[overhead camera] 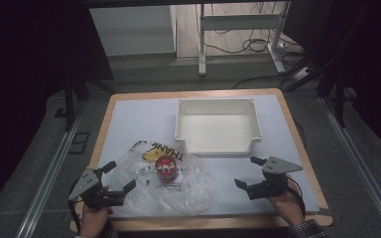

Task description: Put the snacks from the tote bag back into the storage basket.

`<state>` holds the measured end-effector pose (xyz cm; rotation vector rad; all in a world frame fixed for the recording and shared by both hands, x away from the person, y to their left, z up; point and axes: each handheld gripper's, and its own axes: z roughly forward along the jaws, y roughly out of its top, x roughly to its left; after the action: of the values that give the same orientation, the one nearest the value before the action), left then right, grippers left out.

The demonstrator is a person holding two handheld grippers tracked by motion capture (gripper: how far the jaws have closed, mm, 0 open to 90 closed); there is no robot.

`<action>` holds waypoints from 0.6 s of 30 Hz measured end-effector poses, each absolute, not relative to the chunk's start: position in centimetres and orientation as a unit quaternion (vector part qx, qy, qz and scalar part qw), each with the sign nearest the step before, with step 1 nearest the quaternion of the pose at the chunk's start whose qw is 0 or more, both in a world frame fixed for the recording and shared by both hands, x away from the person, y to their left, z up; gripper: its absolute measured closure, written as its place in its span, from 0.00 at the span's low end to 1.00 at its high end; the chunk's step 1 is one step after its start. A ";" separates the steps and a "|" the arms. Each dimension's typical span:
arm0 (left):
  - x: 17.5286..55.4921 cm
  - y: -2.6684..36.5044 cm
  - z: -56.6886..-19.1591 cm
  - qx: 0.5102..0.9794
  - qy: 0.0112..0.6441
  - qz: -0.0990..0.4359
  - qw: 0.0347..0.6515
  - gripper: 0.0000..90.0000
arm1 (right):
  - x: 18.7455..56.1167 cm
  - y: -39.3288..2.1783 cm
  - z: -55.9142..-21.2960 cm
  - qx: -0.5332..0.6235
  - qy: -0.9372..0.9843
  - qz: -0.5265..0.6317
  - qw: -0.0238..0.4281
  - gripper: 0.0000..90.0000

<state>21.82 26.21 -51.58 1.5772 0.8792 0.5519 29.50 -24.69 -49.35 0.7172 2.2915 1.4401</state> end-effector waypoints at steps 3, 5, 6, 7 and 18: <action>21.8 26.3 -51.5 0.677 0.379 0.233 0.587 0.00 | 29.5 -24.6 -49.3 0.249 0.808 0.505 0.171 0.04; 21.8 26.3 -51.5 0.675 0.380 0.228 0.590 0.00 | 29.6 -24.5 -49.3 0.247 0.810 0.503 0.172 0.04; 21.8 26.3 -51.5 0.674 0.380 0.228 0.591 0.00 | 29.6 -24.5 -49.2 0.247 0.811 0.502 0.171 0.04; 21.8 26.3 -51.5 0.674 0.380 0.228 0.591 0.00 | 29.6 -24.5 -49.2 0.247 0.812 0.500 0.171 0.04; 21.7 26.4 -51.5 0.668 0.377 0.236 0.597 0.00 | 29.6 -23.8 -49.1 0.237 0.816 0.499 0.171 0.04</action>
<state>21.74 26.35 -51.54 1.5493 0.8757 0.5468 29.60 -23.82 -49.14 0.6730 2.3171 1.4185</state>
